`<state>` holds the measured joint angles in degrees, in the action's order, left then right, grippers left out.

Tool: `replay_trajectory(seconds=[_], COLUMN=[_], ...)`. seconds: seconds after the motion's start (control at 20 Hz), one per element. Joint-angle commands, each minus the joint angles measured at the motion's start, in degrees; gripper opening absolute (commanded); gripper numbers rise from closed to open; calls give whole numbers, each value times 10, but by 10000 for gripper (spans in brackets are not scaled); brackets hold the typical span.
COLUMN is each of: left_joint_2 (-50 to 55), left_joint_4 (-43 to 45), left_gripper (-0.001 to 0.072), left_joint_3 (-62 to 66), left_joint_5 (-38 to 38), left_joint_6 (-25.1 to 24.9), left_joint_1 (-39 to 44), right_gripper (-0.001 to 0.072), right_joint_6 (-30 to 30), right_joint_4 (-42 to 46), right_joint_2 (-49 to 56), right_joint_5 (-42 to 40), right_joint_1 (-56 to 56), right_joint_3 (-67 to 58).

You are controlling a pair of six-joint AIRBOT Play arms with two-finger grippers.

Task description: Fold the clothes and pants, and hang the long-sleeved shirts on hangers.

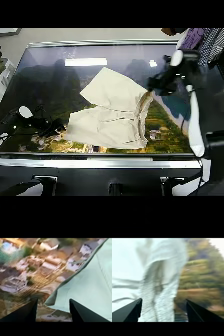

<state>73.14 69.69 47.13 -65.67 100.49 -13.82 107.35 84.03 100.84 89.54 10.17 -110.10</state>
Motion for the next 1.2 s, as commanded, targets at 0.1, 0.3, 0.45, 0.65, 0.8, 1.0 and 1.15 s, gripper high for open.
replay_trajectory(seconds=[0.1,0.3,0.45,0.65,0.8,1.0,1.15], left_joint_2=[0,0,0,0,0,0,0], left_joint_4=[0,0,0,0,0,0,0], left_gripper=[457,457,457,457,457,457,457], left_joint_3=[0,0,0,0,0,0,0], left_joint_5=[-9,-10,-10,-10,-10,-10,-10], left_joint_6=[0,0,0,0,0,0,0], left_joint_1=[0,0,0,0,0,0,0], right_gripper=[616,615,614,487,31,30,29], right_joint_6=[109,124,137,137,107,76,60], right_joint_4=[130,154,175,194,219,238,214], right_joint_2=[36,99,125,133,132,103,63], right_joint_5=[10,69,81,100,111,96,95], right_joint_1=[182,221,224,222,222,217,172], right_joint_3=[0,0,0,1,1,1,1])
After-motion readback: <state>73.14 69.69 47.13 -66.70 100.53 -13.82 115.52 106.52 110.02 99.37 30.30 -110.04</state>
